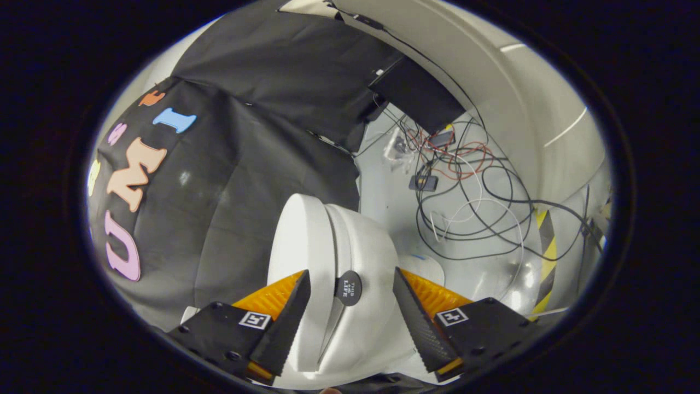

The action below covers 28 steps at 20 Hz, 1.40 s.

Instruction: Open the toilet lid.

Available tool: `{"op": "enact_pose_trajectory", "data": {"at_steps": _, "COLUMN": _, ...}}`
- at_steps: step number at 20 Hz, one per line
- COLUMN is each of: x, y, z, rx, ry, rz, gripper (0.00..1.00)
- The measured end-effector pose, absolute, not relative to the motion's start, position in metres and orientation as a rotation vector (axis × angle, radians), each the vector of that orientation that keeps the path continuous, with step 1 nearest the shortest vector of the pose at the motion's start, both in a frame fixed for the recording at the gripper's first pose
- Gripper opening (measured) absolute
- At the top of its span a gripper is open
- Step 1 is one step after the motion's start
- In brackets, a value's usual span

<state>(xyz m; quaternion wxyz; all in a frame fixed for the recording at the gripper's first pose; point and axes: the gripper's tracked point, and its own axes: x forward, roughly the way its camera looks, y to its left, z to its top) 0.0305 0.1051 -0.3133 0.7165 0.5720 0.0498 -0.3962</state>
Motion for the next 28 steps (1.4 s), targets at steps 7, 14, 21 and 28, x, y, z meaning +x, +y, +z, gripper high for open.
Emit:
{"op": "enact_pose_trajectory", "data": {"at_steps": 7, "x": 0.05, "y": 0.11, "z": -0.329, "rx": 1.312, "ry": 0.128, "rz": -0.803, "gripper": 0.66}}
{"op": "enact_pose_trajectory", "data": {"at_steps": 14, "x": 0.053, "y": 0.112, "z": -0.326, "rx": 1.333, "ry": 0.124, "rz": -0.736, "gripper": 0.14}}
{"op": "enact_pose_trajectory", "data": {"at_steps": 21, "x": 0.052, "y": 0.107, "z": -0.328, "rx": 1.334, "ry": 0.126, "rz": -0.722, "gripper": 0.03}}
{"op": "enact_pose_trajectory", "data": {"at_steps": 28, "x": 0.051, "y": 0.109, "z": -0.302, "rx": 1.222, "ry": 0.146, "rz": -0.713, "gripper": 0.01}}
